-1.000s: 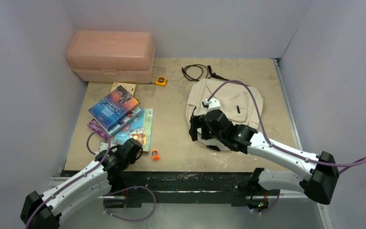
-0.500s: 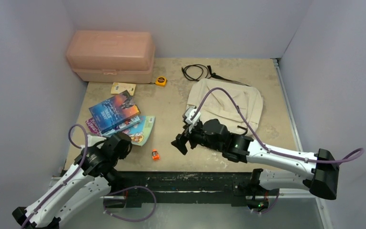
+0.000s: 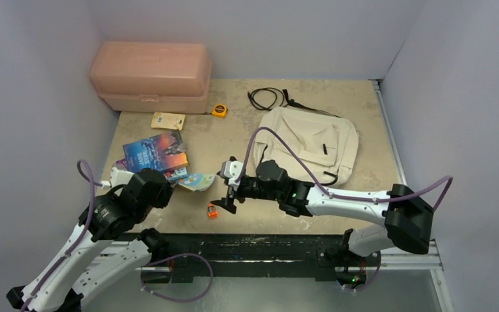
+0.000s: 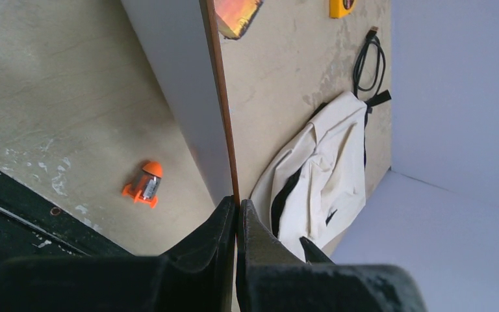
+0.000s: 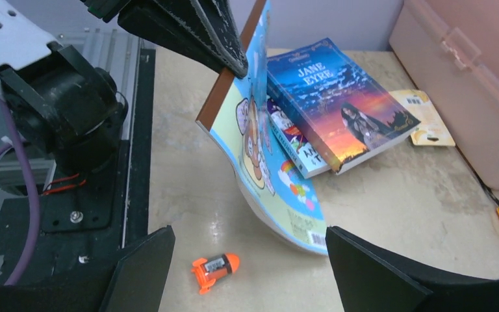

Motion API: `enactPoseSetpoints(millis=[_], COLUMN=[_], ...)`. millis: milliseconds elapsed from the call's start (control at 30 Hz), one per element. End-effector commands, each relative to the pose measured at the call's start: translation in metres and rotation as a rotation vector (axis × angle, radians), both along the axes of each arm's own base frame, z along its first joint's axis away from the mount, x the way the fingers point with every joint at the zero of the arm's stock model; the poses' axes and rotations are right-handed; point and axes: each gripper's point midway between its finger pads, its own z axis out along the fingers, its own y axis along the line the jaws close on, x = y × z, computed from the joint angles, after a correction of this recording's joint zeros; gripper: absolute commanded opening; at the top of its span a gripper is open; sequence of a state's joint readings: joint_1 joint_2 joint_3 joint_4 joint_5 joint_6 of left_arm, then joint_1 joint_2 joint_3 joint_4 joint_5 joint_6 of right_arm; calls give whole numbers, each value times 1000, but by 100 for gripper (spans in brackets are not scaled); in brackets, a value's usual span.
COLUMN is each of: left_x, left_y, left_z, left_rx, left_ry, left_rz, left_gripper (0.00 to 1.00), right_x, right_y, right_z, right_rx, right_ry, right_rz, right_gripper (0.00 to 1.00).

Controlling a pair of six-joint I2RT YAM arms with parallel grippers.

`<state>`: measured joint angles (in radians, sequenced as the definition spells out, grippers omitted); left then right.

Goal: Pack the student bag
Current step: Pick up the book from the center of the board.

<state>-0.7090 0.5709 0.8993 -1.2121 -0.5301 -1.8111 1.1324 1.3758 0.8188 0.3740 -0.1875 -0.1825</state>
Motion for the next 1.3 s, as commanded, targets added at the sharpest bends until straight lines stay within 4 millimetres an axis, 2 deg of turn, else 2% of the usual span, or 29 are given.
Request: enactPoseSetpoints(millis=[0,100,200,233,300,333,367,433,533,633,767,867,967,1100,1267], left_x=[11,17,22,24,26,27,28,30,25,15,7,-3,-3,-16,-36], left_y=[-21,-35,-49,-56,-66,-70,-73,-82,-107,-124,-126,-133,-140,-155,-160], left_z=[47,69,93,110,124,129,131,137,150,150,142,140,138,137,129], left_rx=[-51,-23,44,72,163,222,278,372,485,580,686,678,656,549,471], left_ry=[-100,-163,-222,-265,-290,-298,-306,-341,-470,-551,-568,-588,-585,-598,-614], left_rz=[-101,-203,-327,-394,-515,-581,-639,-765,-1032,-1280,-1462,-1577,-1612,-1702,-1817], left_gripper=[0,0,0,0,0,0,0,0,0,0,0,0,0,0,0], right_x=[-1,9,12,13,9,2,-5,-14,-10,4,19,19,20,16,12], right_y=[21,24,17,12,-1,-8,-16,-32,-55,-77,-102,-101,-97,-94,-93], right_z=[56,62,74,77,86,90,96,109,114,116,127,131,134,140,126], right_rx=[158,157,156,156,165,203,216,223,184,157,167,150,141,196,187], right_ry=[-101,-100,-104,-105,-111,6,52,69,88,93,94,79,83,121,128], right_rz=[58,12,-22,-37,-48,-68,-70,-63,-137,-189,-186,-162,-145,-130,-114], right_gripper=[91,91,91,91,91,91,91,92,92,92,93,94,94,95,96])
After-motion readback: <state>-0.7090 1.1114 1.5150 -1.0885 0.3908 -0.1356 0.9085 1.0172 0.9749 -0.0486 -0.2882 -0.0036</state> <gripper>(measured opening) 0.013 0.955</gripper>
